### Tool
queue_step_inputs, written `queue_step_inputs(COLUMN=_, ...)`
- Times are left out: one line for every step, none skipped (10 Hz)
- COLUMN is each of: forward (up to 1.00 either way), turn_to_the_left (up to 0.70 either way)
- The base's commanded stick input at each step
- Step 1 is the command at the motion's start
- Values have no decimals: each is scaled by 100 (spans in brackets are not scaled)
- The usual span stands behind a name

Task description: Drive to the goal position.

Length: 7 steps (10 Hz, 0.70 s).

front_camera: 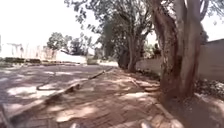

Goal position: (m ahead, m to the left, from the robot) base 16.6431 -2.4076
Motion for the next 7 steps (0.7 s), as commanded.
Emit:
queue_step_inputs(forward=50, turn_to_the_left=0)
queue_step_inputs(forward=50, turn_to_the_left=0)
queue_step_inputs(forward=50, turn_to_the_left=0)
queue_step_inputs(forward=50, turn_to_the_left=0)
queue_step_inputs(forward=50, turn_to_the_left=0)
queue_step_inputs(forward=50, turn_to_the_left=0)
queue_step_inputs(forward=50, turn_to_the_left=0)
